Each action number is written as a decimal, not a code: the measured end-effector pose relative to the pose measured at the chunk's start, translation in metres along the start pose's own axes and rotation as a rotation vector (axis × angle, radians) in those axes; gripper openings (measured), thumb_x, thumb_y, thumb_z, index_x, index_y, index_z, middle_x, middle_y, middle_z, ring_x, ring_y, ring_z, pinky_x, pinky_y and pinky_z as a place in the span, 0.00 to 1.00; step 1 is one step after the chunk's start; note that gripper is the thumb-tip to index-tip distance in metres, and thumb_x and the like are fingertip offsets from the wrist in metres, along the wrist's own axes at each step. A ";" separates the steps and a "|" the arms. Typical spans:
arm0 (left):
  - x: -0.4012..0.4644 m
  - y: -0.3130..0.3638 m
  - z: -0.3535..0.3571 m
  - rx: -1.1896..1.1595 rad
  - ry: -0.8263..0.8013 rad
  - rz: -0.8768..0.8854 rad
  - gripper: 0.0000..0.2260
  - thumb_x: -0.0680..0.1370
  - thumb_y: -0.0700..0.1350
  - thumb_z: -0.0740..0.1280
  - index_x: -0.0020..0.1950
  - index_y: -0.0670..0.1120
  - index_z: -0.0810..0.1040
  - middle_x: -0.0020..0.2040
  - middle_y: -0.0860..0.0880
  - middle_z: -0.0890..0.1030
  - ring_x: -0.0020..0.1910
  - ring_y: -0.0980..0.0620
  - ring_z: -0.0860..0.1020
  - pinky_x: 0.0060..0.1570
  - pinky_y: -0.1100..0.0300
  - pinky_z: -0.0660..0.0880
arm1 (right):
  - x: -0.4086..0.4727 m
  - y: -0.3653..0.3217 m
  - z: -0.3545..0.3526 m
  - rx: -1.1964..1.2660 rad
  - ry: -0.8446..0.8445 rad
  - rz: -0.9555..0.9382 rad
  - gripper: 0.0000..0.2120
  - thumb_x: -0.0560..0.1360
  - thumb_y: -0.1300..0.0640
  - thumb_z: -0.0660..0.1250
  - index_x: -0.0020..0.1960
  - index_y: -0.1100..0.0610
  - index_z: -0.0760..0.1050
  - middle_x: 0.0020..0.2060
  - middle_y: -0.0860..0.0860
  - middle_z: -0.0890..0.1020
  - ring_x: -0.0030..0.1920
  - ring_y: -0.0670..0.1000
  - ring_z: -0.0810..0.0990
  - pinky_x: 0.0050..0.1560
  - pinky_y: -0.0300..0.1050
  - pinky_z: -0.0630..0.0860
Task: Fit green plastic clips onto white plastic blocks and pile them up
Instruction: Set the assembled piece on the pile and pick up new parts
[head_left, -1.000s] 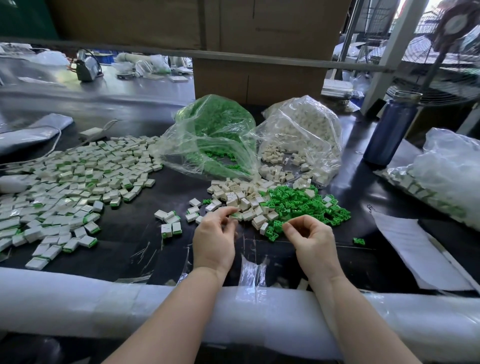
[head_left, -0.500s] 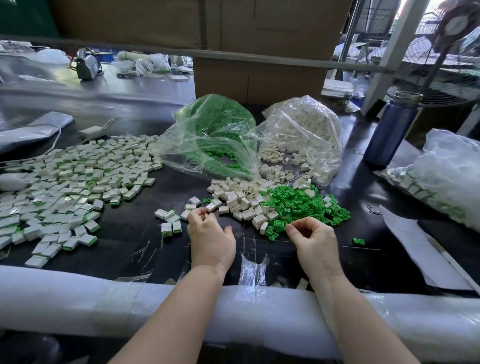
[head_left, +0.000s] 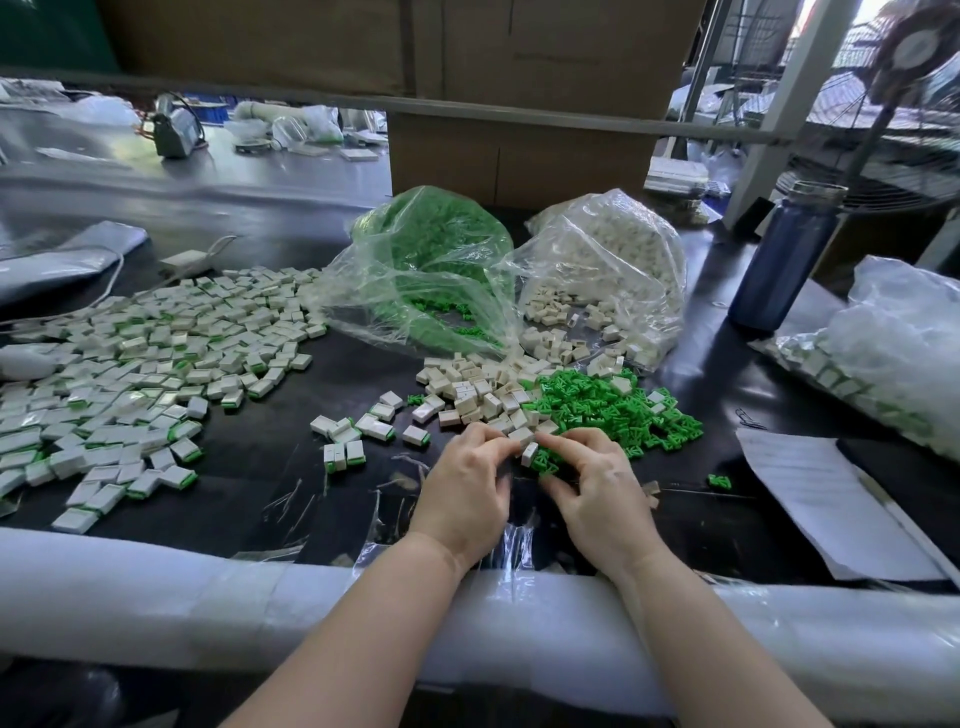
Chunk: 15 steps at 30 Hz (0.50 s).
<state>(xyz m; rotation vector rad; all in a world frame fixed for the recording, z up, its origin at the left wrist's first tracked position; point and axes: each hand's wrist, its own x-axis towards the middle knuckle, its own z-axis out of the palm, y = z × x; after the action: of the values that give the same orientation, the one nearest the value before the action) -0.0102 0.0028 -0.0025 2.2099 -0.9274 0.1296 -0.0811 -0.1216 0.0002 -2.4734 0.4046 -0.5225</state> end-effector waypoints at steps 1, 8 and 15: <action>0.000 0.000 0.001 0.006 -0.026 0.009 0.19 0.77 0.38 0.62 0.68 0.50 0.72 0.61 0.53 0.71 0.61 0.54 0.68 0.60 0.72 0.59 | 0.000 0.000 0.001 -0.016 -0.017 -0.005 0.19 0.74 0.59 0.68 0.64 0.50 0.75 0.55 0.46 0.72 0.59 0.47 0.69 0.59 0.28 0.57; 0.001 -0.002 0.002 0.020 -0.092 0.020 0.17 0.78 0.42 0.63 0.67 0.52 0.72 0.63 0.54 0.71 0.63 0.53 0.66 0.62 0.70 0.56 | -0.001 -0.003 -0.003 0.086 -0.011 0.007 0.10 0.70 0.64 0.72 0.50 0.55 0.82 0.44 0.42 0.75 0.49 0.46 0.76 0.56 0.38 0.71; 0.000 0.000 0.001 0.004 -0.071 -0.020 0.08 0.75 0.46 0.68 0.54 0.48 0.78 0.55 0.52 0.74 0.58 0.54 0.69 0.59 0.67 0.63 | -0.001 -0.005 -0.004 0.127 0.025 0.054 0.08 0.68 0.62 0.74 0.45 0.55 0.79 0.44 0.45 0.75 0.45 0.48 0.77 0.51 0.43 0.74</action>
<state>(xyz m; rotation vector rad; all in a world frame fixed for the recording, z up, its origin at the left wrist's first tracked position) -0.0103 0.0020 -0.0037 2.2395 -0.9439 0.0446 -0.0831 -0.1190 0.0053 -2.3297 0.4338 -0.5408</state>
